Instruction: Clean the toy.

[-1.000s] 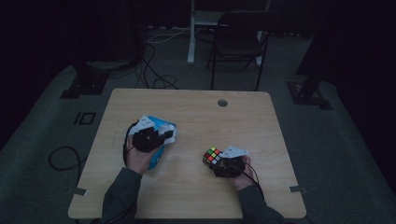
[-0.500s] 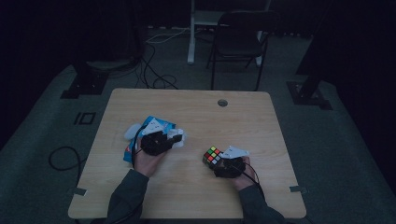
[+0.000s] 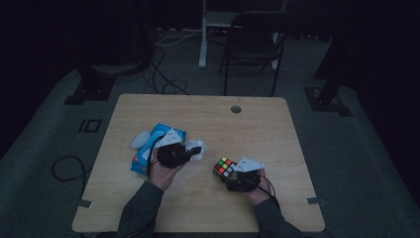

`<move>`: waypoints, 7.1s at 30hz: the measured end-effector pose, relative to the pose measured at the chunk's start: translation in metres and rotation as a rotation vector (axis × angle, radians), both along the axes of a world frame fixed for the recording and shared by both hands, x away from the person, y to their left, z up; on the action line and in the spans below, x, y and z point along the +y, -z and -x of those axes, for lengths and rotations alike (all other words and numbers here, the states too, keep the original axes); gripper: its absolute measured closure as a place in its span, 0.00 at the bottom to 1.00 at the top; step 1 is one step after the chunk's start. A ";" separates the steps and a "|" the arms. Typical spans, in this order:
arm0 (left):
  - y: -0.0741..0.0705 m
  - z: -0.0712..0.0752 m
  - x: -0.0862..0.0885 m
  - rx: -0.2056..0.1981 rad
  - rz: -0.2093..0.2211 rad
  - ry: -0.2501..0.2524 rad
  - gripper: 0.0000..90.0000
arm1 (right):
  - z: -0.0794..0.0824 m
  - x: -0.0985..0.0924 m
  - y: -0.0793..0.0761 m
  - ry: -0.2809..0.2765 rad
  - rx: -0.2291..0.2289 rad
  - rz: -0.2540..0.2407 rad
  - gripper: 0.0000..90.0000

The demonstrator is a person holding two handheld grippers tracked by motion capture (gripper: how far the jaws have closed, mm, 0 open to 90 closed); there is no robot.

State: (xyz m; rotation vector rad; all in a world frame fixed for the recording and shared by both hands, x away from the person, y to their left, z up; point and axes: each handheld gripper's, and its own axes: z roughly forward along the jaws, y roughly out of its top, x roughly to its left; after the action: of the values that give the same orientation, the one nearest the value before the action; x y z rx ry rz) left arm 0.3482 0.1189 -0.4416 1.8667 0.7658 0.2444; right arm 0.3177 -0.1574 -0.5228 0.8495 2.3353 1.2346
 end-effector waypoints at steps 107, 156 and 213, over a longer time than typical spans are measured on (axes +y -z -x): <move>0.024 0.025 -0.090 -0.120 -0.174 0.185 0.91 | 0.012 0.016 -0.016 -0.040 -0.042 -0.038 0.38; 0.027 0.033 -0.073 -0.114 -0.175 0.149 0.91 | 0.011 0.014 -0.014 -0.023 -0.040 -0.021 0.38; 0.014 0.003 -0.056 -0.135 -0.128 0.188 0.91 | 0.030 0.020 -0.031 -0.202 -0.141 -0.008 0.38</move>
State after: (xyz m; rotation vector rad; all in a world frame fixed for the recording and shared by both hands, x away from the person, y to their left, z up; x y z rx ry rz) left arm 0.3453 0.0625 -0.4557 2.0056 0.4891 0.3017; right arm 0.2878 -0.1370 -0.4923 0.5199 2.3469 1.3383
